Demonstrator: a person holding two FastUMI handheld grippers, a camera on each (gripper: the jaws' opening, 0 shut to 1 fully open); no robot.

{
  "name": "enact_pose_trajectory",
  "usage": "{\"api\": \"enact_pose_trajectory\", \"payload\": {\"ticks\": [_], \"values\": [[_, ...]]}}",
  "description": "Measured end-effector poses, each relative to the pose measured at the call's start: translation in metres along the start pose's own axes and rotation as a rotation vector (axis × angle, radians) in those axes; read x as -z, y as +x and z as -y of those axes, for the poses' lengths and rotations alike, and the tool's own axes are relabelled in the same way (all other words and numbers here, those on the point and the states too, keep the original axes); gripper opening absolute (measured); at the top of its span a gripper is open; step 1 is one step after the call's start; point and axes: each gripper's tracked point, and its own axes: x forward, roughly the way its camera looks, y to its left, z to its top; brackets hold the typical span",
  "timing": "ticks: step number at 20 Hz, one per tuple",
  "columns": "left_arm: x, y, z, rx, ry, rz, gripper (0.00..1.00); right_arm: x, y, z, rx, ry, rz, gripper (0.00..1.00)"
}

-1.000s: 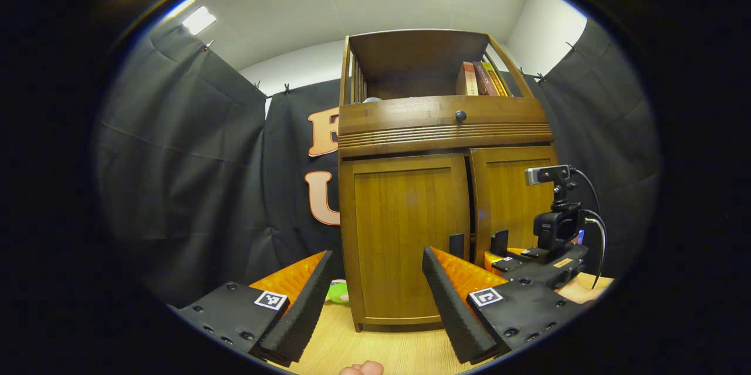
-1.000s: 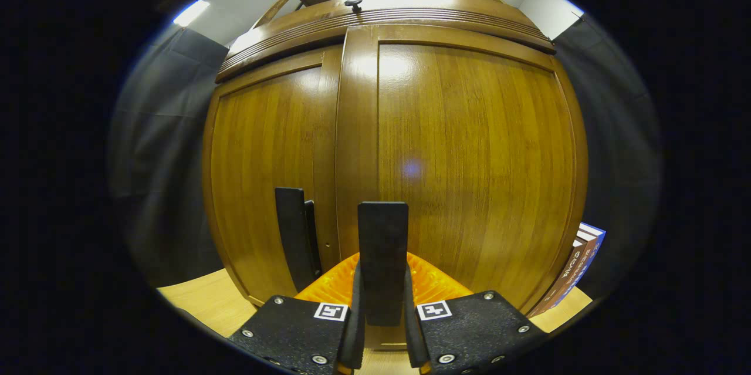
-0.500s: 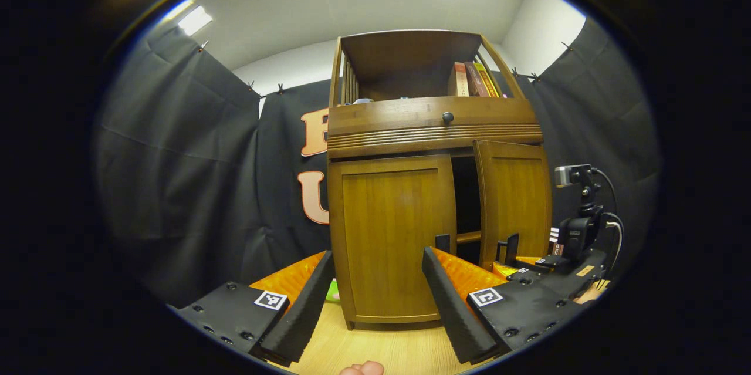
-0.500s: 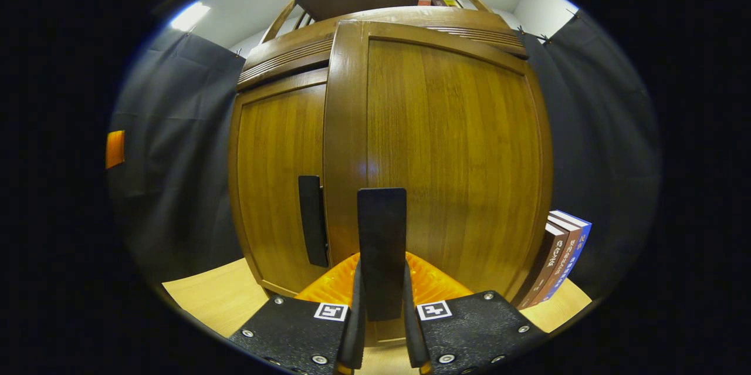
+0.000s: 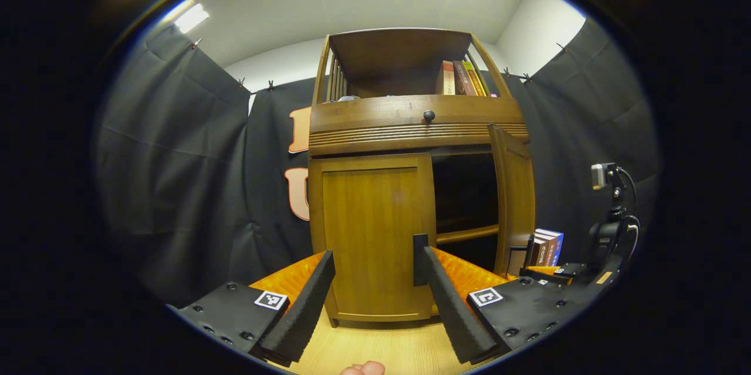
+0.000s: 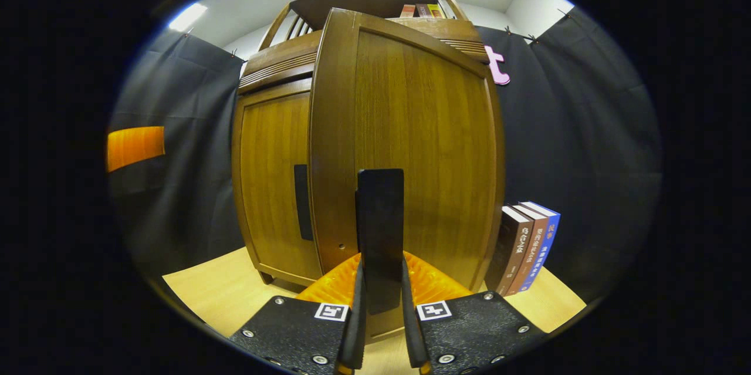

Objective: Open the right door of the double-door shoe cabinet with the right hand, and open the left door with the left hand.

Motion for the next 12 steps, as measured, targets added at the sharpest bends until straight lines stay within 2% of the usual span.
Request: {"api": "enact_pose_trajectory", "payload": {"ticks": [6, 7, 8, 9, 10, 11, 12], "values": [[0.003, 0.001, 0.021, 0.029, -0.029, -0.009, 0.99, 0.002, -0.026, 0.022, 0.024, -0.011, -0.016, 0.25], [0.004, 0.000, 0.027, 0.035, -0.041, -0.010, 0.94, 0.002, -0.030, 0.027, 0.039, -0.018, -0.013, 0.35], [0.004, 0.002, 0.030, 0.040, -0.052, -0.011, 0.96, 0.003, -0.034, 0.033, 0.054, -0.030, -0.013, 0.34], [0.004, 0.002, 0.033, 0.042, -0.062, -0.011, 0.98, 0.005, -0.038, 0.038, 0.067, -0.043, -0.016, 0.24], [0.005, 0.003, 0.035, 0.045, -0.070, -0.013, 1.00, 0.007, -0.043, 0.043, 0.075, -0.053, -0.019, 0.24], [0.007, 0.003, 0.038, 0.047, -0.075, -0.014, 0.99, 0.004, -0.045, 0.048, 0.080, -0.051, -0.014, 0.12], [0.007, 0.004, 0.040, 0.049, -0.078, -0.016, 0.99, 0.005, -0.047, 0.054, 0.080, -0.042, -0.016, 0.21]]}}
